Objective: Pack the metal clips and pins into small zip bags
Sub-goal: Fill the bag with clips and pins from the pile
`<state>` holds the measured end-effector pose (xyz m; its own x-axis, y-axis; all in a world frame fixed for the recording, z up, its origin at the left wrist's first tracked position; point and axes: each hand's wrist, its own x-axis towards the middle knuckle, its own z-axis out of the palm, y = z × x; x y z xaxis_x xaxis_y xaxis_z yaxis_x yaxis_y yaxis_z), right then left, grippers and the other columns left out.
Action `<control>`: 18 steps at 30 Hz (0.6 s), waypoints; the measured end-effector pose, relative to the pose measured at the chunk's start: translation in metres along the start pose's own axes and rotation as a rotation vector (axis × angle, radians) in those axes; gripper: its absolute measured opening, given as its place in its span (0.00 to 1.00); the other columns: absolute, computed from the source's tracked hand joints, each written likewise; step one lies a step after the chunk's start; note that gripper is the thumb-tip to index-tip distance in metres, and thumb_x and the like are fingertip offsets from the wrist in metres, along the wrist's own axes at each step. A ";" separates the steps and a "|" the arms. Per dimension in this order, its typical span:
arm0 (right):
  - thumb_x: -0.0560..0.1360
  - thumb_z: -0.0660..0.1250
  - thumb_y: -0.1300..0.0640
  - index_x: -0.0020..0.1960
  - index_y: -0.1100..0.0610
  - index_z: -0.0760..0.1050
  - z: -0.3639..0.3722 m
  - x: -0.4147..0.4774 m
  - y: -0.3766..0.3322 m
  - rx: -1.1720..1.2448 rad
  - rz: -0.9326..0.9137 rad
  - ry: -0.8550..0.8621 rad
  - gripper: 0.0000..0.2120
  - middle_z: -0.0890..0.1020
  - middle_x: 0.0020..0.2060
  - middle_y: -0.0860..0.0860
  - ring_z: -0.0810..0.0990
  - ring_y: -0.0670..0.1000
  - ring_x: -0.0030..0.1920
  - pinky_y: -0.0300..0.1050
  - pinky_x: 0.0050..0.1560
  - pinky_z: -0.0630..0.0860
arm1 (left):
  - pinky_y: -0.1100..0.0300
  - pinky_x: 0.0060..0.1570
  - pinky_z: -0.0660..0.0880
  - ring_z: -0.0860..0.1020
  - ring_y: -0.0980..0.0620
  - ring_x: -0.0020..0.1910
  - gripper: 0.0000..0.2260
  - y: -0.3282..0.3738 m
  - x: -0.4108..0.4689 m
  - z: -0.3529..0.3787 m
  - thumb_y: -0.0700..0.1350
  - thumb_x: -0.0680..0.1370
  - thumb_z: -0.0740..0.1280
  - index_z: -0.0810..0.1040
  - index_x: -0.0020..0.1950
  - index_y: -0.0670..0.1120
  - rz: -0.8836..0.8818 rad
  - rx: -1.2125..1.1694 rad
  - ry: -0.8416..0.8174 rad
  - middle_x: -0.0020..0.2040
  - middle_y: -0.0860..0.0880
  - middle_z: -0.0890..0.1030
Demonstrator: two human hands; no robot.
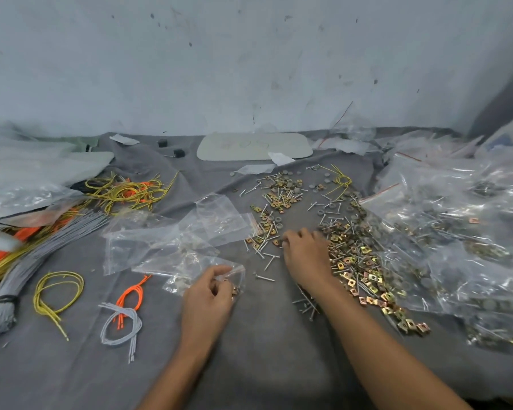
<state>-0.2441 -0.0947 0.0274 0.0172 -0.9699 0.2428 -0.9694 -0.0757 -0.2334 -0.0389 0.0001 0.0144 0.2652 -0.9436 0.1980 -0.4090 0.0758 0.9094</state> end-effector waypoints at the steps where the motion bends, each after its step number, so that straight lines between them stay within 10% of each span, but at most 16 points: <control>1: 0.83 0.56 0.49 0.61 0.51 0.75 0.005 -0.001 -0.001 -0.017 -0.013 0.011 0.13 0.78 0.57 0.53 0.73 0.57 0.57 0.53 0.59 0.69 | 0.52 0.42 0.78 0.82 0.49 0.39 0.11 0.000 0.000 0.000 0.48 0.71 0.62 0.82 0.48 0.56 0.005 -0.003 -0.002 0.38 0.49 0.84; 7: 0.85 0.50 0.50 0.57 0.53 0.73 0.001 -0.005 0.000 0.037 0.017 0.113 0.14 0.77 0.54 0.52 0.71 0.54 0.53 0.50 0.54 0.69 | 0.51 0.43 0.79 0.83 0.47 0.40 0.09 0.001 0.002 0.001 0.40 0.76 0.66 0.83 0.50 0.52 0.006 -0.016 -0.032 0.38 0.48 0.85; 12: 0.84 0.56 0.51 0.55 0.51 0.74 -0.019 -0.042 -0.029 0.382 -0.136 0.213 0.09 0.78 0.47 0.49 0.71 0.51 0.47 0.50 0.50 0.72 | 0.63 0.41 0.76 0.83 0.58 0.39 0.14 0.009 0.008 0.001 0.59 0.70 0.65 0.82 0.48 0.52 0.014 -0.022 -0.035 0.38 0.58 0.85; 18: 0.84 0.56 0.51 0.57 0.50 0.75 -0.004 -0.087 -0.068 0.586 -0.222 0.118 0.10 0.79 0.52 0.48 0.72 0.50 0.54 0.48 0.55 0.71 | 0.53 0.45 0.80 0.83 0.56 0.39 0.15 0.001 0.011 0.002 0.49 0.72 0.62 0.82 0.54 0.50 -0.015 -0.001 -0.021 0.40 0.52 0.86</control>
<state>-0.1805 -0.0044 0.0259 0.1428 -0.8873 0.4384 -0.6508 -0.4179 -0.6339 -0.0382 -0.0103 0.0171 0.2527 -0.9514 0.1760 -0.4040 0.0615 0.9127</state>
